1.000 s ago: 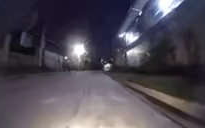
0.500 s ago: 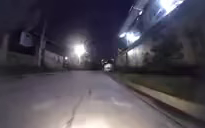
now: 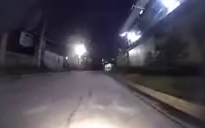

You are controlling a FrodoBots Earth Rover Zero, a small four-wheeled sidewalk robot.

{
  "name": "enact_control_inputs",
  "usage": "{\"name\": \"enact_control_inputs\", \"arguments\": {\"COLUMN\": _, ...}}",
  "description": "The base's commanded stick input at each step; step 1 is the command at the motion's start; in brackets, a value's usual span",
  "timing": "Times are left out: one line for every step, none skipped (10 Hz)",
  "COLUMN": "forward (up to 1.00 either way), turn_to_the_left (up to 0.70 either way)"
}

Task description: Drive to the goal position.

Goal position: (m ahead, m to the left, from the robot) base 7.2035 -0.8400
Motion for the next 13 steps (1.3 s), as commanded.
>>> {"name": "enact_control_inputs", "arguments": {"forward": 0.50, "turn_to_the_left": 0.00}}
{"name": "enact_control_inputs", "arguments": {"forward": 0.50, "turn_to_the_left": 0.00}}
{"name": "enact_control_inputs", "arguments": {"forward": 0.50, "turn_to_the_left": 0.00}}
{"name": "enact_control_inputs", "arguments": {"forward": 0.50, "turn_to_the_left": 0.00}}
{"name": "enact_control_inputs", "arguments": {"forward": 0.50, "turn_to_the_left": 0.00}}
{"name": "enact_control_inputs", "arguments": {"forward": 0.50, "turn_to_the_left": 0.00}}
{"name": "enact_control_inputs", "arguments": {"forward": 0.50, "turn_to_the_left": 0.00}}
{"name": "enact_control_inputs", "arguments": {"forward": 0.50, "turn_to_the_left": 0.00}}
{"name": "enact_control_inputs", "arguments": {"forward": 0.50, "turn_to_the_left": 0.00}}
{"name": "enact_control_inputs", "arguments": {"forward": 0.50, "turn_to_the_left": 0.00}}
{"name": "enact_control_inputs", "arguments": {"forward": 0.50, "turn_to_the_left": 0.00}}
{"name": "enact_control_inputs", "arguments": {"forward": 0.50, "turn_to_the_left": 0.00}}
{"name": "enact_control_inputs", "arguments": {"forward": 0.50, "turn_to_the_left": 0.00}}
